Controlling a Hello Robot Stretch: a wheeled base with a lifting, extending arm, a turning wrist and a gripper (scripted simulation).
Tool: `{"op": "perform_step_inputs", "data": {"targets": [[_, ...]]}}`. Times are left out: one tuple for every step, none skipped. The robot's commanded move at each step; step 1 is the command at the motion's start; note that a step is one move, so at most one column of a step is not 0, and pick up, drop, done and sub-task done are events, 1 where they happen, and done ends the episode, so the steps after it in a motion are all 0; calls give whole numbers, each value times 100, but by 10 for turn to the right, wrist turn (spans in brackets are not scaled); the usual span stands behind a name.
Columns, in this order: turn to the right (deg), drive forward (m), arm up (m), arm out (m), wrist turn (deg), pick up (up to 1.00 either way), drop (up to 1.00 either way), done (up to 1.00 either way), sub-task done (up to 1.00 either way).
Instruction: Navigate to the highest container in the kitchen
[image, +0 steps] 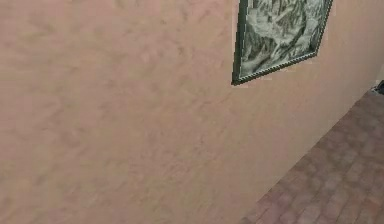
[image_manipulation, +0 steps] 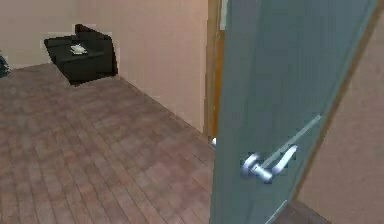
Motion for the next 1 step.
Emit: {"op": "perform_step_inputs", "data": {"targets": [[450, 0, 0, 0, 0, 0, 0, 0, 0]]}}
